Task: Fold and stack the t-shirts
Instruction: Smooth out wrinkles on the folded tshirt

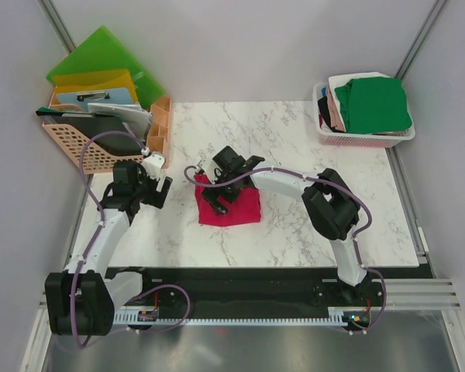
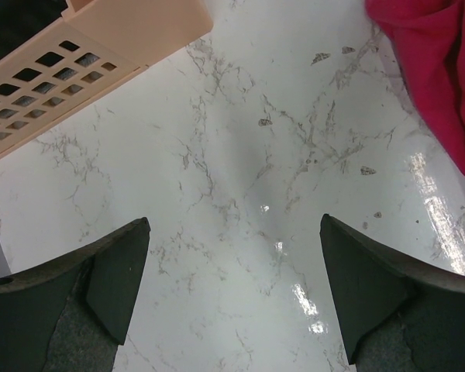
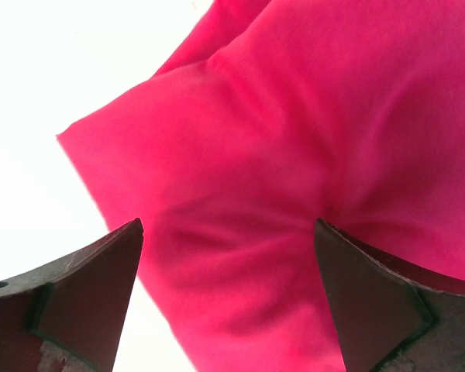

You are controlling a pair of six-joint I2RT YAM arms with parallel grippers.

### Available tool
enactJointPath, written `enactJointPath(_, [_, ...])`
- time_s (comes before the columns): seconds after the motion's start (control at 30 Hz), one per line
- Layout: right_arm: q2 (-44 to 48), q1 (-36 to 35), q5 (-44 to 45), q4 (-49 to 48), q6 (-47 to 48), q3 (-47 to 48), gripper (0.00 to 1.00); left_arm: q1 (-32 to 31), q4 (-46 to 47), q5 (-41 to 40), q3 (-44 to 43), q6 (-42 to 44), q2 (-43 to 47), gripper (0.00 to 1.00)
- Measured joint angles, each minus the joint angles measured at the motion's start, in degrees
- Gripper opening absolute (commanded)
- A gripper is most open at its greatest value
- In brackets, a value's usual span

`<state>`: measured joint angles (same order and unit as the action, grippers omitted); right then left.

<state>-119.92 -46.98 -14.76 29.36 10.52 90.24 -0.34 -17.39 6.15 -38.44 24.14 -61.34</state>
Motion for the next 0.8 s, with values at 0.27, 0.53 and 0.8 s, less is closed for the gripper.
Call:
enactJointPath(0.27, [14.43,-0.04,-1.27,5.22,1.18,0.02,0.98,0.00,0.37,0.57,0.00,-0.02,-1.53,0.98])
enactJointPath(0.53, [50.97,3.87,20.35,-7.85,13.62,-17.59,0.98,0.72,-5.99,-2.23,-4.26,0.85,7.48,1.00])
enactJointPath(0.8, [63.21,36.98,18.88,-7.61,10.12,-27.87,0.98,8.00,-8.63,-1.18,-19.04,1.07,18.82,1.00])
